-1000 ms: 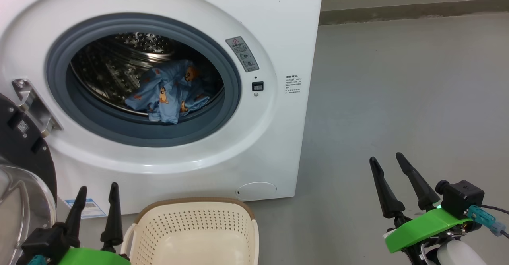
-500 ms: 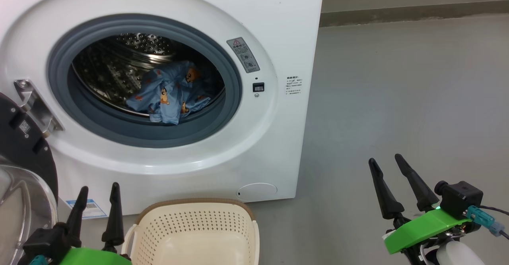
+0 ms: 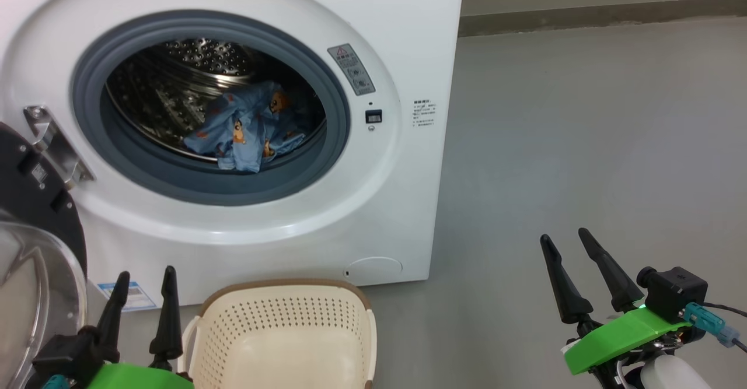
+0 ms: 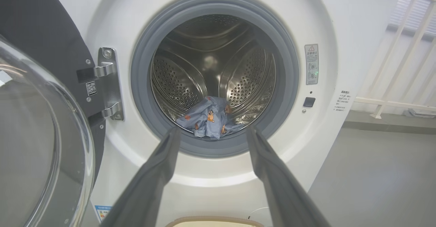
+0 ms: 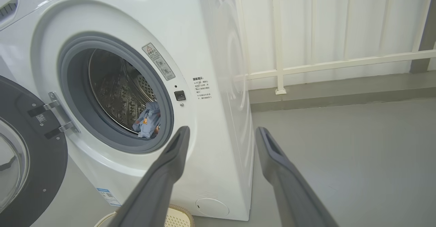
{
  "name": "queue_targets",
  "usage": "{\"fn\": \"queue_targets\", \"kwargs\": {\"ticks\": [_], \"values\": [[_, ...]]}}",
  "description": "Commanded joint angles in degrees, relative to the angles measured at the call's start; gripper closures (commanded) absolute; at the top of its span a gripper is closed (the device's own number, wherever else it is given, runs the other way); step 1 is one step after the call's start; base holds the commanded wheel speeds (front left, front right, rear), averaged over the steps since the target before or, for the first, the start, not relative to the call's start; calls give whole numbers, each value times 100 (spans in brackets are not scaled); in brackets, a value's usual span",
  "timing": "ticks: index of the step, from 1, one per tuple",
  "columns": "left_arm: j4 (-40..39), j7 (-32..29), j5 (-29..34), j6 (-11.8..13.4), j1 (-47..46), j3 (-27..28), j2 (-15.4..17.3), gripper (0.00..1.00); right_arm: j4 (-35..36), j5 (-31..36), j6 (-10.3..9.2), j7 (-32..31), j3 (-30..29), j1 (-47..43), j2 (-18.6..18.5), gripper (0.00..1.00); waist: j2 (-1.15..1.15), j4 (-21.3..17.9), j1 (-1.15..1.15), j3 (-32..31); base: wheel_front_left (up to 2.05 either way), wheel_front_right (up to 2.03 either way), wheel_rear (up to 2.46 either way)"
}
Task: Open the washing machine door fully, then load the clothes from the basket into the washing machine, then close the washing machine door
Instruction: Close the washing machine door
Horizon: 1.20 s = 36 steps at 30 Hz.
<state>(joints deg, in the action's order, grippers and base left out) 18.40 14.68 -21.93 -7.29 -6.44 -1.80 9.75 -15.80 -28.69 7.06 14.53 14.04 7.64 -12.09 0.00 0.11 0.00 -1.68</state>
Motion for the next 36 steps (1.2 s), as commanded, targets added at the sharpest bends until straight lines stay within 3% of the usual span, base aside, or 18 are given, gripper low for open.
{"fn": "queue_targets", "kwargs": {"ticks": [1, 12, 36], "values": [[-175, 32, 1, -19, -39, 183, 114, 0, 111, -14, 43, 47, 102, 90, -87, 0, 0, -1, 0, -4, -176, 176, 0], [-158, 32, 39, -19, -65, 207, 99, 0, 127, -13, 43, 47, 53, 68, -75, 0, 0, 43, 0, 17, -101, 101, 0], [-167, 32, 98, -20, -42, 258, 60, 0, 55, -63, 43, 47, 99, 86, -92, 0, 0, 92, 0, 1, -1, 1, 0]]}}
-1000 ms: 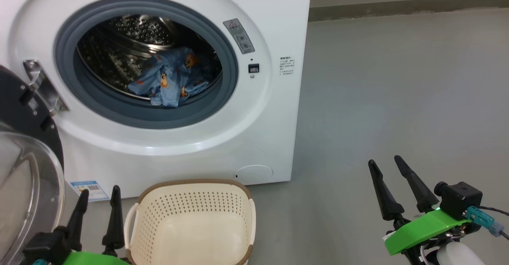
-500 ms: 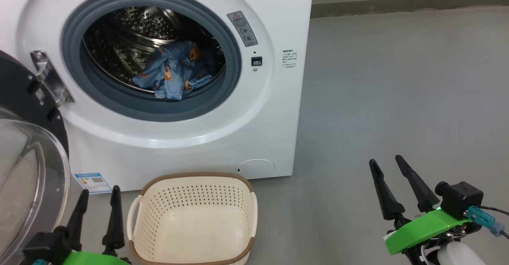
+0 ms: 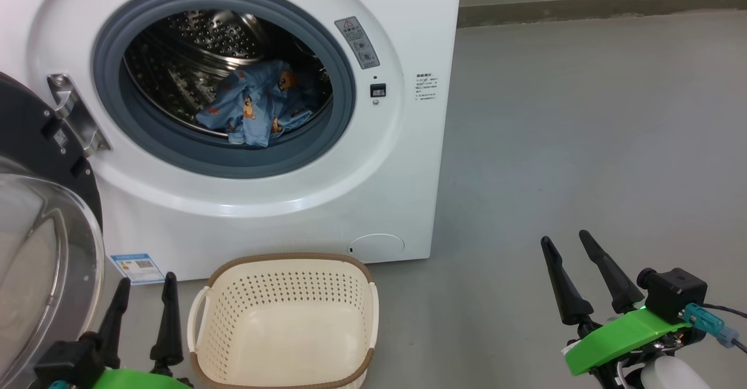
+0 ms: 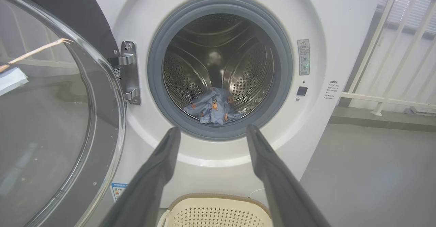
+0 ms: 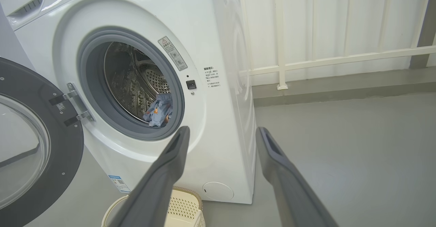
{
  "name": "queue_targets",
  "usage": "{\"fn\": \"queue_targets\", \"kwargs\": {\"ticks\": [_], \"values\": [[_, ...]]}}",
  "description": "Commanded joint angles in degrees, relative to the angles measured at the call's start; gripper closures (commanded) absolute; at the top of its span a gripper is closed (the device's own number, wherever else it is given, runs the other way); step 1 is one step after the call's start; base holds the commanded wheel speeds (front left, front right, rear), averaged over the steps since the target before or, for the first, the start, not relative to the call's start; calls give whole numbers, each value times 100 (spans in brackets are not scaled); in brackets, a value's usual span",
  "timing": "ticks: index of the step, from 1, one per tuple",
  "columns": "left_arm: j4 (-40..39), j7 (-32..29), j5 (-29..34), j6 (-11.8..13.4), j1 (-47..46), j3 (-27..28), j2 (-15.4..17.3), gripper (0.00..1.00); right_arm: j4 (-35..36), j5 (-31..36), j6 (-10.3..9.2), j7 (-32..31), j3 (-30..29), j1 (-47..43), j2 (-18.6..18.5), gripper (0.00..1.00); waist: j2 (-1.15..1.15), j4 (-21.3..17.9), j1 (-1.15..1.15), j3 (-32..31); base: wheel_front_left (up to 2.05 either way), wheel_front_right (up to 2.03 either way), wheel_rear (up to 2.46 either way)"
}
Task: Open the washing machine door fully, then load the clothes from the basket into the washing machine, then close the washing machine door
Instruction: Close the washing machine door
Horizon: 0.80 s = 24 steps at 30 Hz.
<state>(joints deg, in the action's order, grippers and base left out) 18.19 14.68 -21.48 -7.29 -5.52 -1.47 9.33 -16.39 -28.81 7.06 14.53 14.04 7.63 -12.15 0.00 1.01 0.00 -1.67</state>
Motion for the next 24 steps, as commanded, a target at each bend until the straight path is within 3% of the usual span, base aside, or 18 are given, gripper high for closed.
{"fn": "queue_targets", "kwargs": {"ticks": [1, 16, 24], "values": [[-147, 32, 59, -20, -133, 230, 101, 0, 112, -53, 43, 47, 100, 88, -87, 0, 0, 2, 0, -1, 0, 0, 0], [-115, 32, 144, -20, -155, 259, 84, 0, 85, -49, 43, 47, 88, 85, -70, 0, 0, 38, 0, 2, 0, 0, 0], [-1, 32, 173, -12, -194, 274, 92, 0, 62, -55, 43, 47, 141, 76, -39, 0, 0, 275, 0, -4, 0, 0, 0]]}}
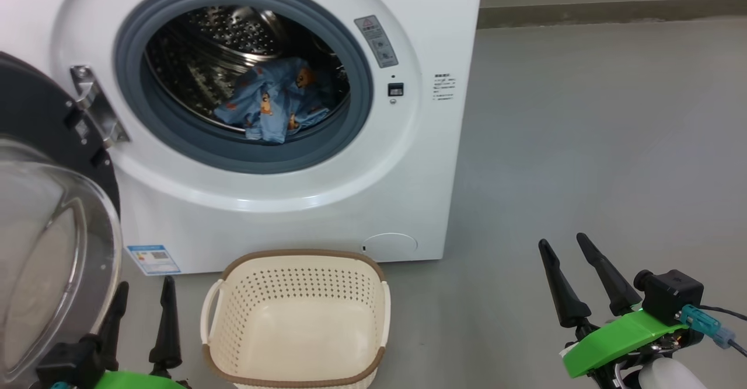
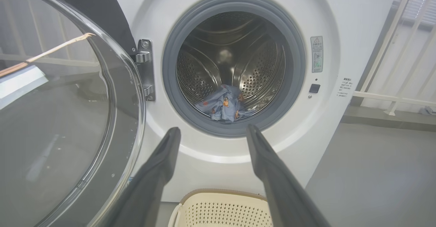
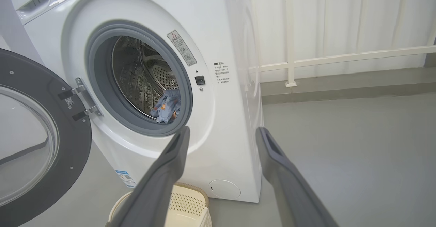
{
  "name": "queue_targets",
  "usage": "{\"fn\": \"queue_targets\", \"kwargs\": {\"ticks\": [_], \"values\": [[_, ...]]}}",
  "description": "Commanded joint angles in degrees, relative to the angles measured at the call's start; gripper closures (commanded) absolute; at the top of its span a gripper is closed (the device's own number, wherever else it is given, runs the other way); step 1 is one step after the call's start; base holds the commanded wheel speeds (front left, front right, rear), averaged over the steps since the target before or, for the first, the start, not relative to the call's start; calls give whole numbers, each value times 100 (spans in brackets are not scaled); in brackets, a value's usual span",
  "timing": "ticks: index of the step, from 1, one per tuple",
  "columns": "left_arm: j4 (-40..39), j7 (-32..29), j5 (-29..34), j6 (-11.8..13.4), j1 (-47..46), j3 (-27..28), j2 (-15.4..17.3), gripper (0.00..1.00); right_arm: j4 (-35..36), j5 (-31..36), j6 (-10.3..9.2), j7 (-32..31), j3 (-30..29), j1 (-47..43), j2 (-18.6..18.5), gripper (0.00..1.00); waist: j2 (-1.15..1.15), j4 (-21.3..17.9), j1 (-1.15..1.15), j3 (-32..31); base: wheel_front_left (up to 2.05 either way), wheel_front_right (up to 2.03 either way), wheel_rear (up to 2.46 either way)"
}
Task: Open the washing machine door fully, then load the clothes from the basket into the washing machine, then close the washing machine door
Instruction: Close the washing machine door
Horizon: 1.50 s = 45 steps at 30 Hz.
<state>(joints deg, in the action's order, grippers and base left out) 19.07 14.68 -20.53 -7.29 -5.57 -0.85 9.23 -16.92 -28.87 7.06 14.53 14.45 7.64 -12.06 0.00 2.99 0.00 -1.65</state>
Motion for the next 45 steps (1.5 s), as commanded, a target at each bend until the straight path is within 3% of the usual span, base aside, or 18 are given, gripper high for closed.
{"fn": "queue_targets", "kwargs": {"ticks": [1, 31, 45], "values": [[-62, 32, 103, 5, -191, 219, 100, 0, 112, -51, 43, 47, 100, 74, -49, 0, 0, 126, 0, -11, 0, 0, 0], [-21, 32, 491, 202, -148, 346, 33, 0, 55, -172, 43, 47, 243, 70, 42, 0, 0, 2343, 0, -254, 0, 0, 0], [-303, 32, 412, 241, 37, 614, -52, 0, -90, -256, 43, 47, 649, 482, 36, 0, 0, 2543, 0, -68, 0, 0, 0]]}}
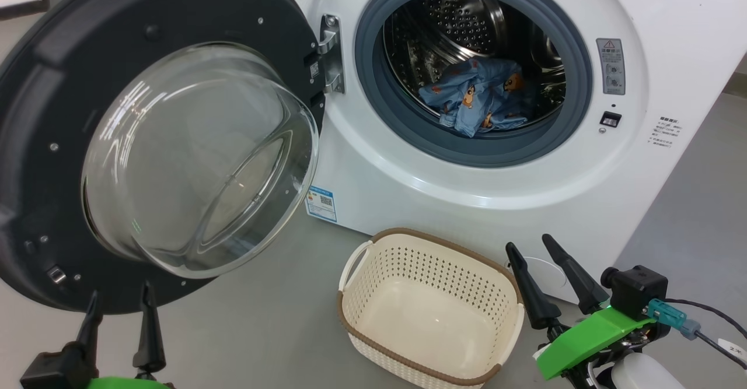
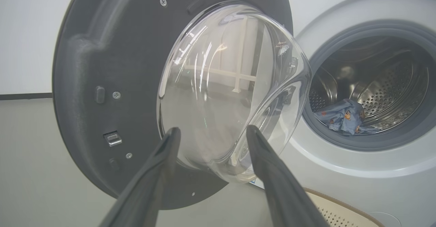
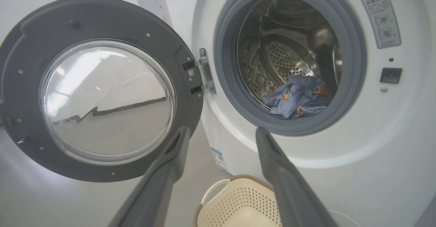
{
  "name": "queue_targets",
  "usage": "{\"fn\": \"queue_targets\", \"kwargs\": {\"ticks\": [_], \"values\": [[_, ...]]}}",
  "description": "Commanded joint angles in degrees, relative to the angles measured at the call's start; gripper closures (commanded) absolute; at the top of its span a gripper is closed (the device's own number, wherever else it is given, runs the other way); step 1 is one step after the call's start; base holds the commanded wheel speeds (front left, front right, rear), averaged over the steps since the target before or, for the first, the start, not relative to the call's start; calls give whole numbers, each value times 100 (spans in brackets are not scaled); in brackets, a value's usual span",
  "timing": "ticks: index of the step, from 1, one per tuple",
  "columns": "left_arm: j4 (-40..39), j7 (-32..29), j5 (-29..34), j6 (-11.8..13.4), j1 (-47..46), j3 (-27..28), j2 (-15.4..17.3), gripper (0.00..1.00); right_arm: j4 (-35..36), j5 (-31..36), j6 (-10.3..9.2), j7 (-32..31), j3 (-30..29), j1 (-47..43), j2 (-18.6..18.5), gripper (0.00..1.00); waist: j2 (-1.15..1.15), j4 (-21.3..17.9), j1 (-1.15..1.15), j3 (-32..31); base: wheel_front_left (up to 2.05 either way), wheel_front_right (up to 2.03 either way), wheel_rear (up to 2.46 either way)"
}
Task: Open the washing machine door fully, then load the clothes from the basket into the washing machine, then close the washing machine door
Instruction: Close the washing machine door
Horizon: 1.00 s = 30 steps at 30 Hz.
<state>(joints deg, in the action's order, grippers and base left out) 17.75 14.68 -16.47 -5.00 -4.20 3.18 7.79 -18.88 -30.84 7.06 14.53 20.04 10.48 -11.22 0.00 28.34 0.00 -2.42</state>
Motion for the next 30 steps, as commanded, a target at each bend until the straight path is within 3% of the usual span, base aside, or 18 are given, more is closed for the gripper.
{"fn": "queue_targets", "kwargs": {"ticks": [1, 22, 23, 24, 25, 30], "values": [[-186, 32, 4, 11, -95, 226, 90, 0, 100, -65, 43, 47, 104, 215, -49, 0, 0, 14, 0, 17, 0, 0, 0], [-347, 32, -38, -79, -184, 343, 134, 0, 233, -36, 43, 47, -24, 93, -9, 0, 0, 22, 0, 38, 0, 0, 0], [-357, 32, -43, -86, -201, 346, 158, 13, 241, -31, 43, 47, -34, 81, -2, 0, 0, 20, 0, 36, 0, 0, 0], [-388, 32, -64, -100, -244, 352, 204, 95, 254, -22, 43, 47, -56, 64, 11, 0, 0, 18, 0, 33, 0, 0, 0], [-411, 32, -78, -109, -264, 350, 226, 100, 260, -19, 43, 47, -67, 56, 17, 0, 0, 17, 0, 31, 0, 0, 0], [-542, -4, -217, -147, -374, 356, 340, 100, 280, -7, 43, 47, -102, 18, 39, 0, 0, 9, 0, 17, 0, 0, 0]]}}
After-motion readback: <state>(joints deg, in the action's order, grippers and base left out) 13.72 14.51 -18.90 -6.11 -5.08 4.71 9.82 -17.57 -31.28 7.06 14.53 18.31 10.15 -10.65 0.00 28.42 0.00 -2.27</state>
